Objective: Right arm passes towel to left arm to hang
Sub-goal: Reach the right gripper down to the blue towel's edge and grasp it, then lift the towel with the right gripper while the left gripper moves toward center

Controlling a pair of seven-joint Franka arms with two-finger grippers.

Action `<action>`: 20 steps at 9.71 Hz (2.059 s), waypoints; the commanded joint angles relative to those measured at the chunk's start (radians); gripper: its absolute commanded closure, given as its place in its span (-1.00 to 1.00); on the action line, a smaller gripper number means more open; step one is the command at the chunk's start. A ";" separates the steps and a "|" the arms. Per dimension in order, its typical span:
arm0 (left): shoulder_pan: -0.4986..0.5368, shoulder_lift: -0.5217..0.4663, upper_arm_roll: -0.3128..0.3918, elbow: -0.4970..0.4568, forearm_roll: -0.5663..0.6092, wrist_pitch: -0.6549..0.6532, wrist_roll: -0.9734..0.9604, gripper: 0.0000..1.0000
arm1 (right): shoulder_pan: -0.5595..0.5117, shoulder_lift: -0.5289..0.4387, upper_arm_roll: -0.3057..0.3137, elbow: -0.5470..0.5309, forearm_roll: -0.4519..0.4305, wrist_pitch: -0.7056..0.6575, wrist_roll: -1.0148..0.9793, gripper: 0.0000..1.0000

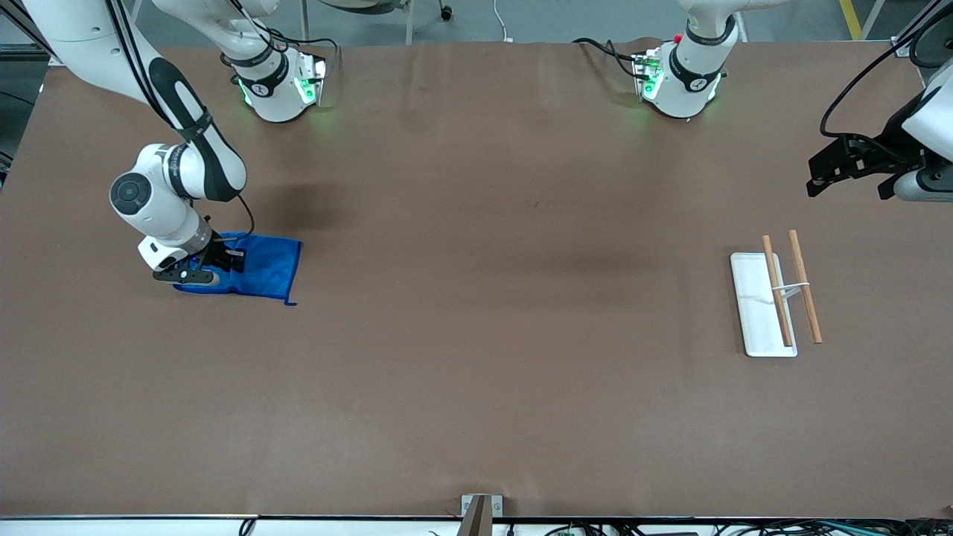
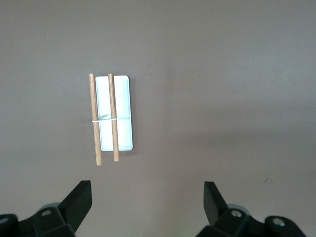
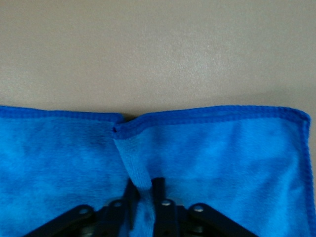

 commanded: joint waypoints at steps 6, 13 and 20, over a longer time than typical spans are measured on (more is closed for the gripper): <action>-0.002 0.047 -0.008 -0.030 -0.158 -0.002 0.019 -1.00 | 0.060 -0.152 0.015 0.199 -0.004 -0.396 0.053 1.00; -0.048 0.334 -0.028 -0.246 -0.889 0.257 0.170 -1.00 | 0.090 -0.143 0.243 0.563 0.303 -0.595 0.062 1.00; -0.056 0.685 -0.130 -0.290 -1.503 0.245 1.065 -1.00 | 0.134 -0.016 0.575 0.573 0.954 -0.098 0.062 1.00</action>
